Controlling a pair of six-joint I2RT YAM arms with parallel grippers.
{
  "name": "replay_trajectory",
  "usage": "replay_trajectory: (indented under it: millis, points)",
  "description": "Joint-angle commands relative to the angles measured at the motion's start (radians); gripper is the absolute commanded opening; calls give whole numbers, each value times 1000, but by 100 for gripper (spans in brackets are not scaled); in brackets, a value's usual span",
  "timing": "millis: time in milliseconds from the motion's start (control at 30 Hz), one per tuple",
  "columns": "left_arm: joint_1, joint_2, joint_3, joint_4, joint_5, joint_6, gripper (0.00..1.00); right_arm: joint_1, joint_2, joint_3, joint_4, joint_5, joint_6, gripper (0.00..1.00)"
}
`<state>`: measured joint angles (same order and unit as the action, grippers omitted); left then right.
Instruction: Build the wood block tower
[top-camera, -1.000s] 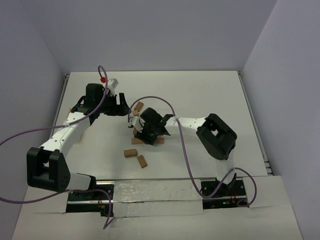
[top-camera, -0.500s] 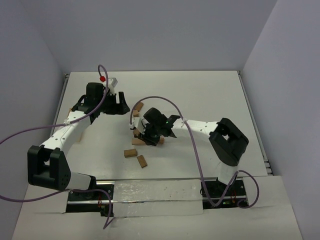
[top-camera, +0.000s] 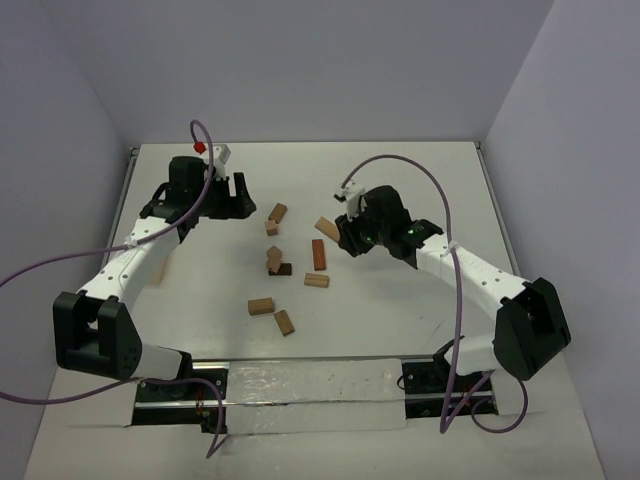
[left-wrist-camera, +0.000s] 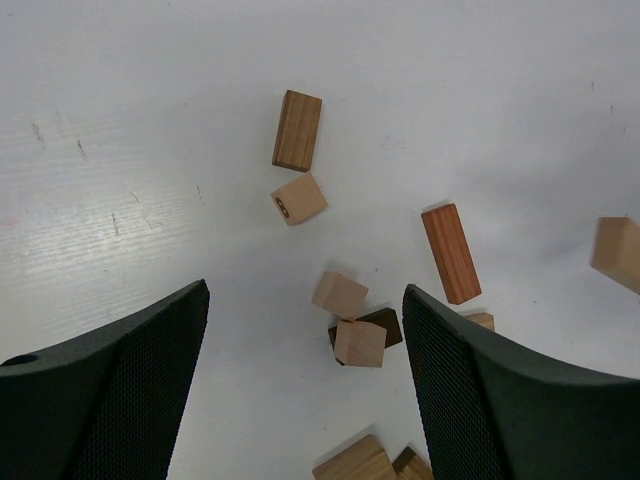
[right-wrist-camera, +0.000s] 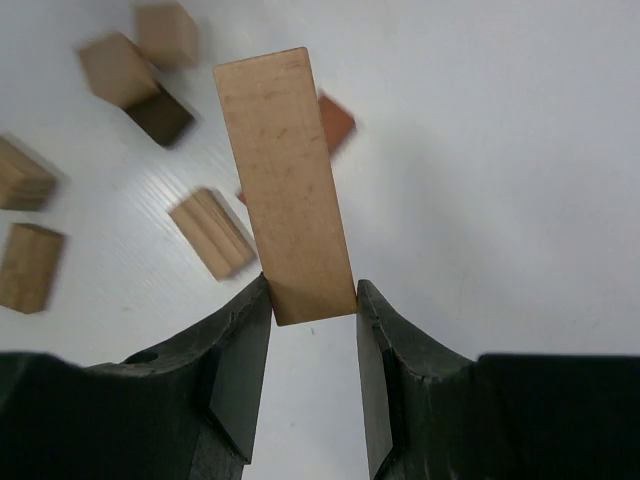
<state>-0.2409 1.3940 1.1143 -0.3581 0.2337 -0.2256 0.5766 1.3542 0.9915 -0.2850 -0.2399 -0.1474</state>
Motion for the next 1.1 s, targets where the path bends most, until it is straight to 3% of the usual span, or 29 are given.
replay_trajectory:
  millis: [0,300,733,967,1067]
  points:
    - [6,27,64,28,-19,-9,84,-7,-9,-115,22,145,194,0]
    - [11,63,132,16,-38,-9,85,-7,195,-75,-39,288,430,0]
    - [23,65,88,25,-40,-11,85,23,351,-37,24,252,583,0]
    - [29,74,88,28,-34,-11,85,35,402,8,5,178,582,20]
    - [31,74,88,28,-34,-9,85,41,396,5,6,142,579,65]
